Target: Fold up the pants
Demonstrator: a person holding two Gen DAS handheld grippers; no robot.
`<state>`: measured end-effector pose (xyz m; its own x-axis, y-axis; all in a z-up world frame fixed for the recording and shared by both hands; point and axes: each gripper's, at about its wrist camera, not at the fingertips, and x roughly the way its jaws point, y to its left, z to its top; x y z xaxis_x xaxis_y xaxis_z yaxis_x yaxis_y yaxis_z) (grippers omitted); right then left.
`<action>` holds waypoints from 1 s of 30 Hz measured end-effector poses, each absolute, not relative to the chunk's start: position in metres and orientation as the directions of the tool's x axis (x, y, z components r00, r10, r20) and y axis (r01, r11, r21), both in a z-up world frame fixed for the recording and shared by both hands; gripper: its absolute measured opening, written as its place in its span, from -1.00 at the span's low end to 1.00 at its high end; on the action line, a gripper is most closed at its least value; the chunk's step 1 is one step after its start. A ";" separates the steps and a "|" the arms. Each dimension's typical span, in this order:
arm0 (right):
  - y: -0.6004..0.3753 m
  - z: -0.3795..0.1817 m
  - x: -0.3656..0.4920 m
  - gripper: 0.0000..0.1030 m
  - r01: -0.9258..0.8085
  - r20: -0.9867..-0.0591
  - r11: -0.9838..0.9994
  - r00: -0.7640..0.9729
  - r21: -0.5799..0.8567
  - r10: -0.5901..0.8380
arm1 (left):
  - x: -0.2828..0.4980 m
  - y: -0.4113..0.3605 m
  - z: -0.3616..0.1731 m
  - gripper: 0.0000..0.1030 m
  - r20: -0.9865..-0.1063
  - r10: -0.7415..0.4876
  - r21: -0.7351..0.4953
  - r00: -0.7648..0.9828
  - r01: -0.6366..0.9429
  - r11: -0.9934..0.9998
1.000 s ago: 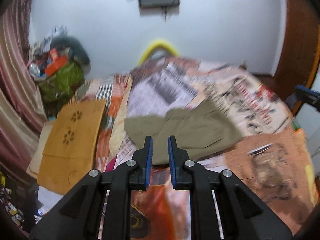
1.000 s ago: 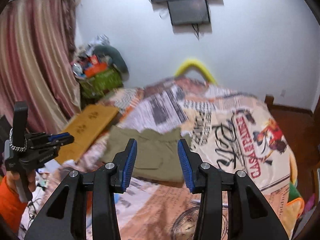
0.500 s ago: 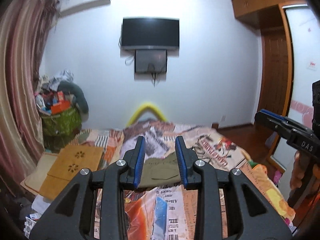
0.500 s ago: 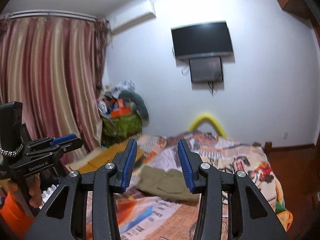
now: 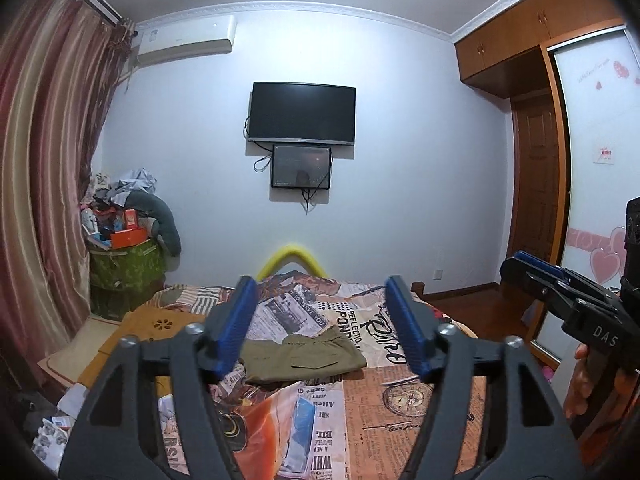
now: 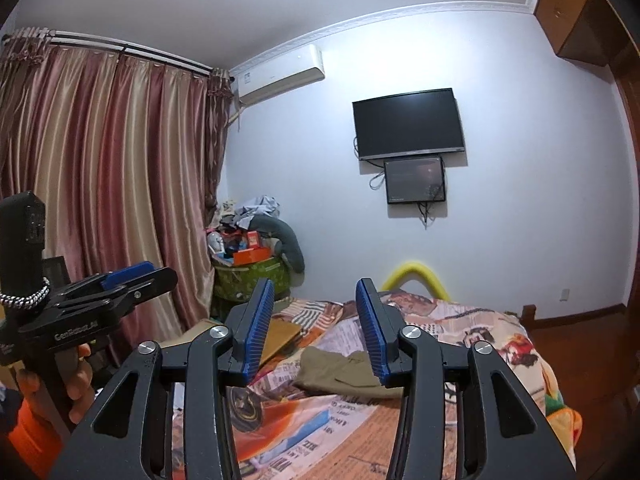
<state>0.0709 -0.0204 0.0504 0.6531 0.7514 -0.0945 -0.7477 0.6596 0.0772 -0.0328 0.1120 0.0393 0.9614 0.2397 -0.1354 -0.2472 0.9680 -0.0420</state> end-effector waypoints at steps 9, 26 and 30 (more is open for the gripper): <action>-0.020 0.049 0.070 0.81 -0.692 -0.090 0.716 0.710 0.097 0.699 | -0.042 0.109 0.029 0.97 -0.119 0.275 -0.051 0.954 -0.282 0.958; -0.025 0.039 0.062 0.99 -0.672 -0.105 0.735 0.728 0.084 0.678 | -0.038 0.111 0.019 0.99 -0.143 0.286 -0.060 0.948 -0.296 0.953; -0.026 0.039 0.061 0.99 -0.672 -0.106 0.736 0.728 0.083 0.677 | -0.037 0.113 0.018 0.99 -0.147 0.288 -0.060 0.946 -0.300 0.952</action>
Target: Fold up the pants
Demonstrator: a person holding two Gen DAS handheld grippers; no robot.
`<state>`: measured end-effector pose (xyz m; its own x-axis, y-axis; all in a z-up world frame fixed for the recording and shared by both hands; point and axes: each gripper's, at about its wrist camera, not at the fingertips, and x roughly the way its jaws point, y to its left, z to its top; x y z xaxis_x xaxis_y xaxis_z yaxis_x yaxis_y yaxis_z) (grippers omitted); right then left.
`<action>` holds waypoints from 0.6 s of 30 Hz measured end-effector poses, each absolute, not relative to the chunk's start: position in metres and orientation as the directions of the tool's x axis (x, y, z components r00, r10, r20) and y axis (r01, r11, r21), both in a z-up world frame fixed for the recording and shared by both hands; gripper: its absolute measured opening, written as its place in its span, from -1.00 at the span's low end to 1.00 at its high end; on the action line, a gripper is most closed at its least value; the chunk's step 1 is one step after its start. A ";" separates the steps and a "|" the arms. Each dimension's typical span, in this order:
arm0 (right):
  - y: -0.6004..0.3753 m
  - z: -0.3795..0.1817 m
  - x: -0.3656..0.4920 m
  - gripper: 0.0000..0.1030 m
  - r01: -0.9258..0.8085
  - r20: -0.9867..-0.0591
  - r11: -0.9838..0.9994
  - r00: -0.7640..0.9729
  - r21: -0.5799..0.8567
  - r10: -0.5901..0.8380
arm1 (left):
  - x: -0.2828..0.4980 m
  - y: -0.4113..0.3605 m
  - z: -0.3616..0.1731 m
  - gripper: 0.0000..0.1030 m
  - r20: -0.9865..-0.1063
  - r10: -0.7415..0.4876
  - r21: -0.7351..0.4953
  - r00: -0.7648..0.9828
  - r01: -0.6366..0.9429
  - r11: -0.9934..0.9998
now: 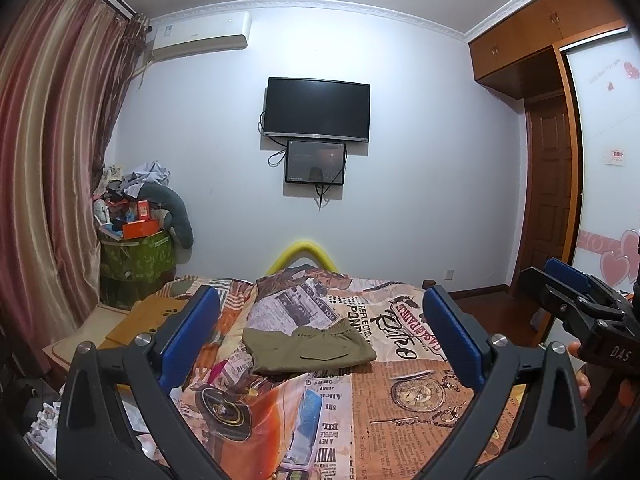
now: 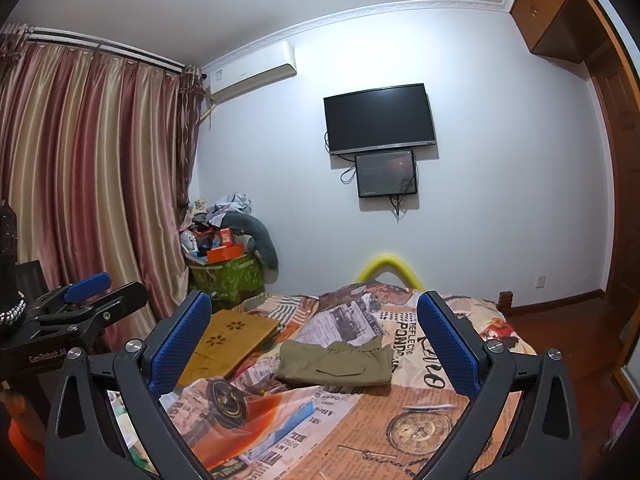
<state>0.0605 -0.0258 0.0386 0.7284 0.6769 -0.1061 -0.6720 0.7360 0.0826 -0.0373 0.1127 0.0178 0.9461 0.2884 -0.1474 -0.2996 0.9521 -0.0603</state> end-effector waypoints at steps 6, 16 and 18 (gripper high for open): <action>-0.027 0.039 0.061 0.99 -0.669 -0.113 0.739 0.730 0.082 0.674 | -0.035 0.112 0.018 0.99 -0.150 0.291 -0.055 0.945 -0.302 0.952; -0.029 0.039 0.061 0.99 -0.668 -0.115 0.740 0.731 0.081 0.672 | -0.036 0.113 0.018 0.99 -0.153 0.287 -0.057 0.945 -0.299 0.953; -0.030 0.039 0.061 0.99 -0.667 -0.116 0.740 0.731 0.082 0.672 | -0.036 0.113 0.018 0.99 -0.153 0.288 -0.056 0.945 -0.299 0.953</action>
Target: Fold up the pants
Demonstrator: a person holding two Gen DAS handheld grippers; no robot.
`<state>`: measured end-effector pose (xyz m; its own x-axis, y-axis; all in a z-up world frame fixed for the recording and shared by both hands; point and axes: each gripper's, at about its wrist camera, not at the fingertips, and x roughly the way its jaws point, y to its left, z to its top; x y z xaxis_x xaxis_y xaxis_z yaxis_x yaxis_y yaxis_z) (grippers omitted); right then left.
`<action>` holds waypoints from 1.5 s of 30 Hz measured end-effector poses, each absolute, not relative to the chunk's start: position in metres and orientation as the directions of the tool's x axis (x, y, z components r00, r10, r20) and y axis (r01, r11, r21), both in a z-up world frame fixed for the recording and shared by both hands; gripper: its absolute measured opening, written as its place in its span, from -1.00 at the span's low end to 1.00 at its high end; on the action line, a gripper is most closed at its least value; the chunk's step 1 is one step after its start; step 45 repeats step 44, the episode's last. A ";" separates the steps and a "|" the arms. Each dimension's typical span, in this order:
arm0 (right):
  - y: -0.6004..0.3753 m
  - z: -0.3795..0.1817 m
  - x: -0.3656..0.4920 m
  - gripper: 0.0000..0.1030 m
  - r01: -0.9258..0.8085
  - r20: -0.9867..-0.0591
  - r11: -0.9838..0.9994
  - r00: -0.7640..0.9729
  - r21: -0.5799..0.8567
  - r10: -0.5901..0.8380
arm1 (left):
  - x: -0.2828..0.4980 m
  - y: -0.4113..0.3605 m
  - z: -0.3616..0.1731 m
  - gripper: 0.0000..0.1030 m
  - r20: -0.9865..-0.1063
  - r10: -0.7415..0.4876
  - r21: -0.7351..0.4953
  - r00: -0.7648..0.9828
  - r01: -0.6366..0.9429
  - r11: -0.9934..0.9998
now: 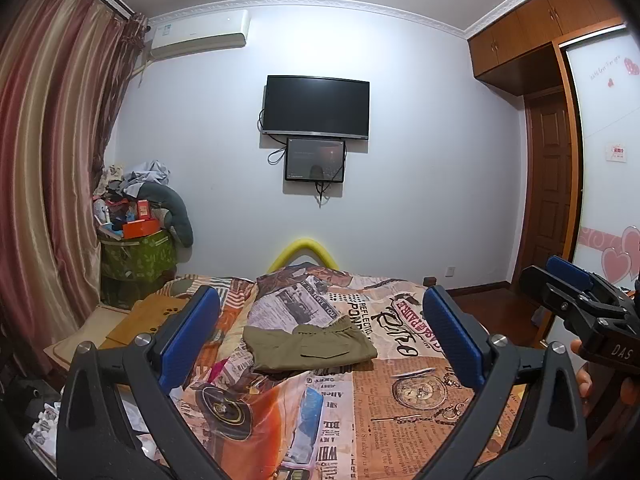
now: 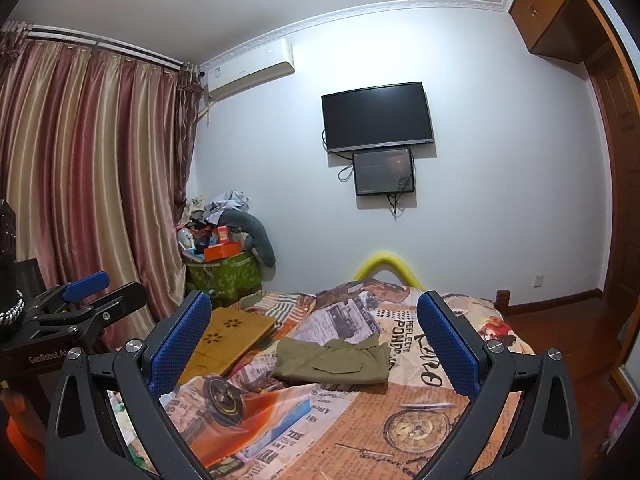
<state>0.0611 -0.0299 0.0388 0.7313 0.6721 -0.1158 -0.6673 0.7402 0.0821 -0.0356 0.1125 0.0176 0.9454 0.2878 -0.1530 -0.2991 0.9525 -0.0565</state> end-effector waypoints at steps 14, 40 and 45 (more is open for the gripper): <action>-0.032 0.039 0.062 0.99 -0.666 -0.115 0.741 0.732 0.082 0.671 | -0.034 0.112 0.017 0.99 -0.159 0.263 -0.053 0.952 -0.274 0.960; -0.036 0.039 0.062 0.99 -0.666 -0.120 0.741 0.732 0.086 0.671 | -0.031 0.114 0.018 0.99 -0.172 0.221 -0.058 0.960 -0.234 0.971; -0.036 0.039 0.062 0.99 -0.666 -0.122 0.741 0.731 0.087 0.671 | -0.031 0.115 0.016 0.99 -0.173 0.227 -0.043 0.958 -0.237 0.970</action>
